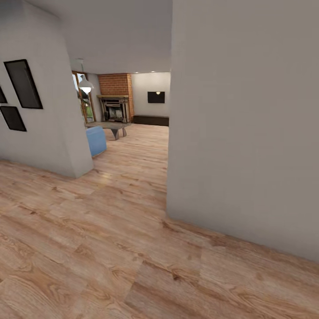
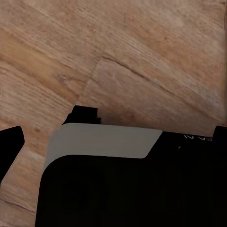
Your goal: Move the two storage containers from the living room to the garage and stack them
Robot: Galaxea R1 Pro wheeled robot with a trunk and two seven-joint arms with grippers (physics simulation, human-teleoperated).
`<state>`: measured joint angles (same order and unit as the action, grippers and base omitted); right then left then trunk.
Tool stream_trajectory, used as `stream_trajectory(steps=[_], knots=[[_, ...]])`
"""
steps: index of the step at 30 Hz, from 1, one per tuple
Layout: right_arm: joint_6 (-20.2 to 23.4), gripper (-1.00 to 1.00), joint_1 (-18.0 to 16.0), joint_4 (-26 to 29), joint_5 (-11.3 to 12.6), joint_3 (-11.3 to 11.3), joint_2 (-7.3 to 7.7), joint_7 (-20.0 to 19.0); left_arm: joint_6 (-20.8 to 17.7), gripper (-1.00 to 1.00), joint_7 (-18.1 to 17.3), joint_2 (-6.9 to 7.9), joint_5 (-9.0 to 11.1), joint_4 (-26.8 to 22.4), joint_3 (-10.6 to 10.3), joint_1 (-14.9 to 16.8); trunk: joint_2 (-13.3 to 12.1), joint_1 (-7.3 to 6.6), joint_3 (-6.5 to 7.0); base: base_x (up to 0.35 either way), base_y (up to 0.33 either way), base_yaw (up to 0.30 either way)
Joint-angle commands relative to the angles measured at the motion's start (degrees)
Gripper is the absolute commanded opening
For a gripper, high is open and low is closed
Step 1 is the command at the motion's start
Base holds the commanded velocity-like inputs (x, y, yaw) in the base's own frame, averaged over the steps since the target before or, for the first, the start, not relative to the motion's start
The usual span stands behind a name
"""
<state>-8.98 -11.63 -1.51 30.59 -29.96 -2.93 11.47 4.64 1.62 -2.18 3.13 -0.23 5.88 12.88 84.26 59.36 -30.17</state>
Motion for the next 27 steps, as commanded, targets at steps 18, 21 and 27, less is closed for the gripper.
stream_trajectory(steps=[18, 21, 27], knots=[[-0.3, 1.00, -0.1, -0.2, 0.5, -0.5, 0.03, 0.0, 0.2, 1.00, 0.1, -0.02, 0.3, 0.1, 0.3, 0.0, 0.0, 0.03, -0.06, 0.321, 0.000, 0.243], [-0.3, 1.00, -0.1, -0.2, 0.5, -0.5, 0.03, 0.0, 0.2, 1.00, 0.1, -0.02, 0.3, 0.1, 0.3, 0.0, 0.0, 0.03, -0.06, 0.321, 0.000, 0.268], [-0.3, 1.00, -0.1, -0.2, 0.5, -0.5, 0.03, 0.0, 0.2, 1.00, 0.1, -0.02, 0.3, 0.1, 0.3, 0.0, 0.0, 0.03, -0.06, 0.321, 0.000, 0.257]])
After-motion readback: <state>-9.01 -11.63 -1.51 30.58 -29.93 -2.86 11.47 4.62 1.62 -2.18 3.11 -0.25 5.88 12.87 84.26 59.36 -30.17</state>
